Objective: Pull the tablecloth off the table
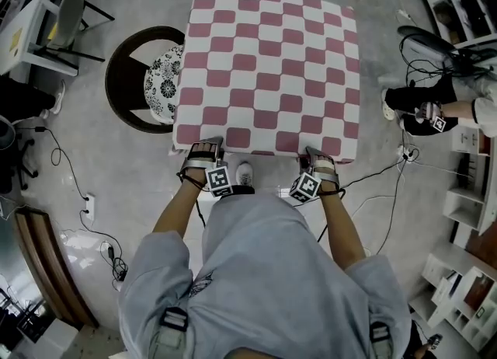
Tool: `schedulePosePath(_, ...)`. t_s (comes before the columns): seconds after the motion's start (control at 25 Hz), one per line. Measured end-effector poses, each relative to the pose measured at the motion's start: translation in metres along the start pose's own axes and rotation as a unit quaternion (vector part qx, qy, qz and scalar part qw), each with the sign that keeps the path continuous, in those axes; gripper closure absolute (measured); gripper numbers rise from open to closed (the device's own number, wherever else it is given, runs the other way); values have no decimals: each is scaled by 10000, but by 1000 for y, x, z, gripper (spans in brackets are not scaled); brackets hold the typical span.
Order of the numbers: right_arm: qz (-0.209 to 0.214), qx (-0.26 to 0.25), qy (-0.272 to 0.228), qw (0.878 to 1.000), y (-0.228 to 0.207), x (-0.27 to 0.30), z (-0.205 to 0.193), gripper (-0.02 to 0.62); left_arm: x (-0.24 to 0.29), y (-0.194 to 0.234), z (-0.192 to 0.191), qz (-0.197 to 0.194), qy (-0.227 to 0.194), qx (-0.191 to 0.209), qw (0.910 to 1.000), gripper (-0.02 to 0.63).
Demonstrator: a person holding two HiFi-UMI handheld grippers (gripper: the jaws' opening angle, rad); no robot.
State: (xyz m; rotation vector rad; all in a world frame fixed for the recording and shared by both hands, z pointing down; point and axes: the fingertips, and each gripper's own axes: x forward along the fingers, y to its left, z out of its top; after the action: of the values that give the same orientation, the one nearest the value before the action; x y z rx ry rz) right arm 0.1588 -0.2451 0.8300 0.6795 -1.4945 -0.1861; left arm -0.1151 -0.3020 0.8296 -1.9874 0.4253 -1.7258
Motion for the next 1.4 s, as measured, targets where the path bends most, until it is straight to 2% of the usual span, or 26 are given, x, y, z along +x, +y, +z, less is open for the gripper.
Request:
schedulePosePath(0.24,-66,54,191,9998,2,1,-2,408,-2,-2,0,-23,-13,-55,10000,388)
schedulePosePath(0.4,-202,60,155,9997,1,0,-3,425,-11,4,6,65,-93,-278,9996,420)
schedulePosePath(0.56,-258,103,100,9996,0,-5,-1,448,-11,0,0,73,79,-156,9998,446)
schedulePosePath(0.76,-284,148,137,9994,-6,-18,-2,491,-17,1,1,91,189,-197,9996,482)
schedulePosePath(0.88,-276,267,145,9992,-9,-16,-3,523,-20,6,1,114,213,-373,9990,509)
schedulePosePath(1.08,-224,394,83,9989,-14,-27,-4,583,-35,18,11,196,54,-739,9971,593)
schedulePosePath(1.16,-231,352,71,9991,-17,-31,-3,586,-40,24,14,203,-3,-858,9961,600)
schedulePosePath(1.28,-239,454,73,9987,-8,-36,-9,586,-42,6,10,138,181,-767,9968,600)
schedulePosePath(1.4,-246,591,76,9979,16,-43,-22,586,-53,-16,20,192,114,-862,9960,600)
